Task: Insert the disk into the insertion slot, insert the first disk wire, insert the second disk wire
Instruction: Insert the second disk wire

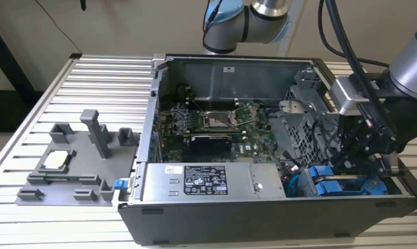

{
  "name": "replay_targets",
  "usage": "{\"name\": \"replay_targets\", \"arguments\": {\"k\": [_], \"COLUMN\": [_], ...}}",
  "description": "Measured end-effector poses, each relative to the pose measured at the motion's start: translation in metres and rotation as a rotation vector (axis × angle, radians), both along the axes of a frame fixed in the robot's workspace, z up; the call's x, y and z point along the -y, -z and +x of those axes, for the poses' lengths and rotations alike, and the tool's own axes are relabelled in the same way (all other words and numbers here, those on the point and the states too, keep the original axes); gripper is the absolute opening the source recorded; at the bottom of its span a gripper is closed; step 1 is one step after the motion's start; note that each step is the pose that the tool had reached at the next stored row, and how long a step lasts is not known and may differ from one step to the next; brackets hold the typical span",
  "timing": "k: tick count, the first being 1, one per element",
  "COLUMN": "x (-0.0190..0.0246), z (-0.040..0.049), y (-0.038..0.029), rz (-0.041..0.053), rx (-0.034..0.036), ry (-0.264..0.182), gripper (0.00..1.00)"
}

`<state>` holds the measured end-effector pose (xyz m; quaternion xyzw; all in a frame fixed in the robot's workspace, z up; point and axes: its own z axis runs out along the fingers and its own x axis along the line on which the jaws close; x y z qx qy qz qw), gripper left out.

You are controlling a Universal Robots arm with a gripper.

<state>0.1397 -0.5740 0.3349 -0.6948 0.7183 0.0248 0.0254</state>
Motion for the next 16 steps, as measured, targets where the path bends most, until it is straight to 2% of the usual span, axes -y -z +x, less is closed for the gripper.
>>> {"name": "replay_targets", "arguments": {"k": [2,3,4,5,9,11,15,16], "x": [0.0001,0.0001,0.0002,0.0003,0.0004,0.0004,0.0004,0.0004], "z": [0.0000,0.0000,0.0000,0.0000,0.0000,0.0000,0.0000,0.0000], "y": [0.0004,0.0004,0.0003,0.0001,-0.0017,-0.0045,-0.0147,-0.0149], "rz": [0.0008,0.0008,0.0007,0.0002,-0.0001,0.0005,0.0005,0.0009], "rx": [0.0001,0.0000,0.0000,-0.0001,-0.0002,-0.0003,-0.0003,-0.0002], "ry": [0.000,0.000,0.000,0.000,0.000,0.000,0.000,0.000], "gripper": [0.17,0.24,0.24,0.30,0.30,0.30,0.30,0.30]}}
